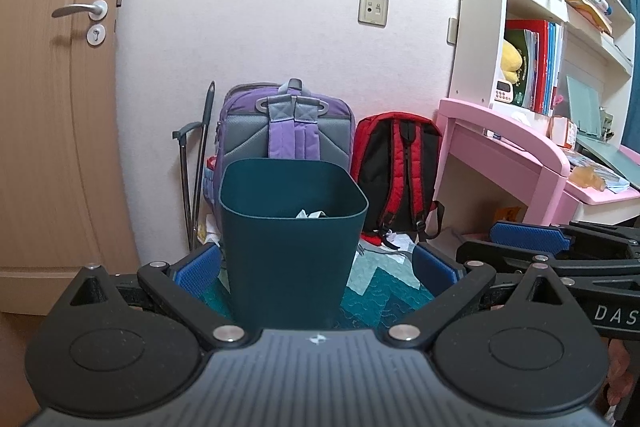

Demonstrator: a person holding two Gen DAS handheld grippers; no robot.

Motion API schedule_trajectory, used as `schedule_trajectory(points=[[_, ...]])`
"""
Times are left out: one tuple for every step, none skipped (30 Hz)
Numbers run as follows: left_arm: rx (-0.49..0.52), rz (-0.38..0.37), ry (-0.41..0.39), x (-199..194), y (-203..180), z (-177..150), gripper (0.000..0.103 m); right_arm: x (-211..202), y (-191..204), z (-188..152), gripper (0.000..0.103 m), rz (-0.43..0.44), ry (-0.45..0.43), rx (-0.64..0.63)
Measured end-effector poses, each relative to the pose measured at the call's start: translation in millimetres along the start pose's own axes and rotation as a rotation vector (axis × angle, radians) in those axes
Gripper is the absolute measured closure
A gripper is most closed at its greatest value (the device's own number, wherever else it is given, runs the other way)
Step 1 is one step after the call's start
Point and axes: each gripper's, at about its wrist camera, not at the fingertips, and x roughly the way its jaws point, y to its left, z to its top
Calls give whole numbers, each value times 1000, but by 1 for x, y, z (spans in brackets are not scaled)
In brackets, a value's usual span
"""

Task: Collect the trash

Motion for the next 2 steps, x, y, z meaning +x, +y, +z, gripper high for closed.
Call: schedule_trajectory(points=[[2,-1,2,0,0,-1,0,0,0,0,51,1,0,1],[4,0,2,0,0,-1,0,0,-1,-1,51,3,1,4]])
